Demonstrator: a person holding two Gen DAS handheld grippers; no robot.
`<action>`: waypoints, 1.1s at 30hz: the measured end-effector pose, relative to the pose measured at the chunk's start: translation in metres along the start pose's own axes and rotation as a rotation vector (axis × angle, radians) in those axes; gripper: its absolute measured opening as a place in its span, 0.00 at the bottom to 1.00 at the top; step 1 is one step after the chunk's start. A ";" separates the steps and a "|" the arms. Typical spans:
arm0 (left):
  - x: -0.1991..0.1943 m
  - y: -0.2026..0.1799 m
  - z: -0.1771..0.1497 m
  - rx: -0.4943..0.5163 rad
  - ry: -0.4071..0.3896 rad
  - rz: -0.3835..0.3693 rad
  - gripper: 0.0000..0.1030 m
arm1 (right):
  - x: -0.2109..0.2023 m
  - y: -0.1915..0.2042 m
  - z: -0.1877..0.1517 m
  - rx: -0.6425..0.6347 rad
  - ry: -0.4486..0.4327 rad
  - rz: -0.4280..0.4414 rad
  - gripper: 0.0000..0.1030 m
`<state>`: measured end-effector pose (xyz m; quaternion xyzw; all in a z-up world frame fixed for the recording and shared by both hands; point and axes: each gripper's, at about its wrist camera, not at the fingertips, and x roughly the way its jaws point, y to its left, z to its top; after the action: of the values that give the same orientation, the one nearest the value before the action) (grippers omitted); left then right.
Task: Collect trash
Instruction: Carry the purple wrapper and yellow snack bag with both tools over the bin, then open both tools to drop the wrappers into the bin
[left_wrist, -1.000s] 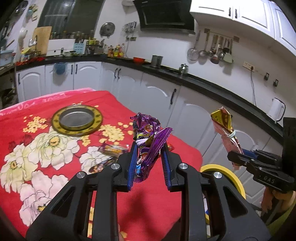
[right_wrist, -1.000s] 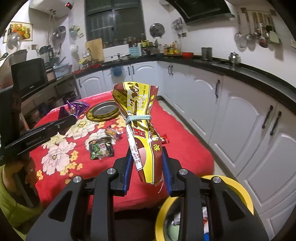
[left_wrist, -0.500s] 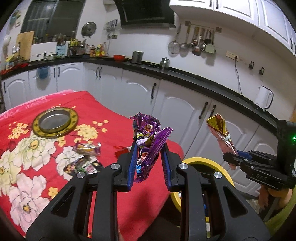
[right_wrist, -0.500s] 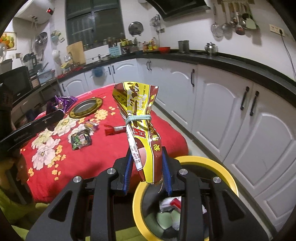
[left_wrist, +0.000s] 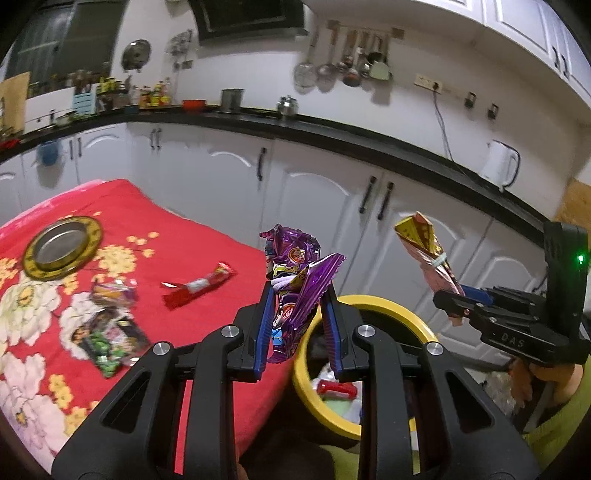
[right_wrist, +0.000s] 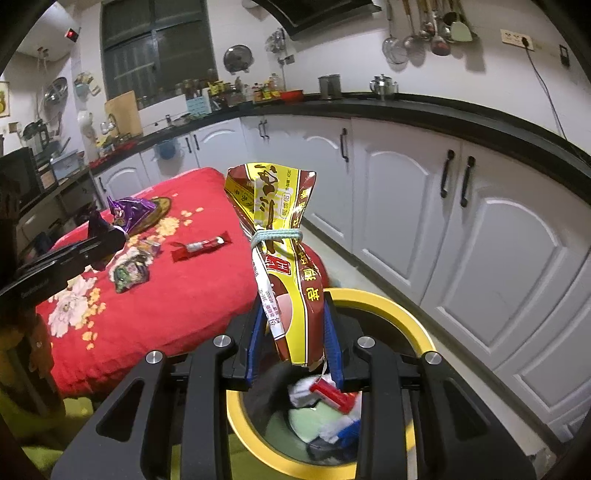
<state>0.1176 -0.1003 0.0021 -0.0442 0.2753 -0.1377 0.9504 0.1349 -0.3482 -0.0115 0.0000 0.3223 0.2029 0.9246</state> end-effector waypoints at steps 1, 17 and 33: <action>0.005 -0.006 -0.001 0.007 0.011 -0.015 0.18 | 0.000 -0.004 -0.003 0.004 0.005 -0.009 0.27; 0.053 -0.063 -0.028 0.110 0.128 -0.130 0.18 | 0.009 -0.042 -0.046 0.087 0.097 -0.059 0.27; 0.091 -0.077 -0.038 0.104 0.210 -0.153 0.28 | 0.027 -0.064 -0.064 0.153 0.169 -0.056 0.44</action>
<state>0.1523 -0.2008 -0.0639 -0.0010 0.3616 -0.2275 0.9041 0.1403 -0.4054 -0.0869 0.0446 0.4133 0.1511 0.8969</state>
